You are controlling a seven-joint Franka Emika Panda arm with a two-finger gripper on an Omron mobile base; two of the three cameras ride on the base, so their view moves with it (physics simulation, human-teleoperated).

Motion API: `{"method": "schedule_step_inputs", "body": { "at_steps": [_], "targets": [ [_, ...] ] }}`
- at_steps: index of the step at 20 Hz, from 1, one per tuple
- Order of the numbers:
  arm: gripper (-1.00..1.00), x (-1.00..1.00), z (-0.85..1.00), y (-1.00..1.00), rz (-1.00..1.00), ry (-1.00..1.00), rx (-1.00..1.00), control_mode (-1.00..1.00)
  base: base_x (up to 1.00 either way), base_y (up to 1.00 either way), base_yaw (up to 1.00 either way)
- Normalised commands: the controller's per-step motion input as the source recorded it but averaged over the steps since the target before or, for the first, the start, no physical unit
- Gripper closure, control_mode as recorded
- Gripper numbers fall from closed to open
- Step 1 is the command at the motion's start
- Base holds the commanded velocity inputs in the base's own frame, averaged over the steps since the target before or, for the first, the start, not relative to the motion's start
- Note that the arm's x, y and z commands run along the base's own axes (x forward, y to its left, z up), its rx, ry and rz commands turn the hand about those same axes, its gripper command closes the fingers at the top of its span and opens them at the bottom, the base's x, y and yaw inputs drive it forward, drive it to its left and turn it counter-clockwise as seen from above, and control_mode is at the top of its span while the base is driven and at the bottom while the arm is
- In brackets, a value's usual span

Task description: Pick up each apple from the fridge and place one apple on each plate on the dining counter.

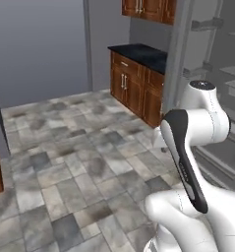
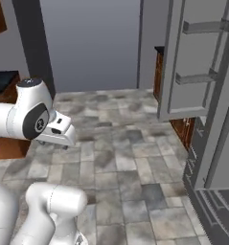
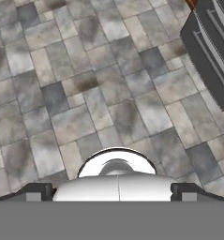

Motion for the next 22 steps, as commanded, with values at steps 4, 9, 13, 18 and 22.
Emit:
{"method": "schedule_step_inputs", "body": {
  "at_steps": [4, 9, 13, 18, 22],
  "targets": [
    [-1.00, 0.00, 0.00, 0.00, 0.00, 0.00, 0.00, 1.00, 1.00, -0.09, -0.39],
    [-1.00, 0.00, 0.00, 0.00, 0.00, 0.00, 0.00, 1.00, 0.83, -0.16, -0.53],
    [-1.00, 0.00, 0.00, 0.00, 0.00, 0.00, 0.00, 1.00, 0.50, -0.04, -0.67],
    [-1.00, 0.00, 0.00, 0.00, 0.00, 0.00, 0.00, 1.00, 0.29, 0.01, -0.77],
    [-1.00, 0.00, 0.00, 0.00, 0.00, 0.00, 0.00, 1.00, 0.48, 0.26, -0.66]
  ]
}}
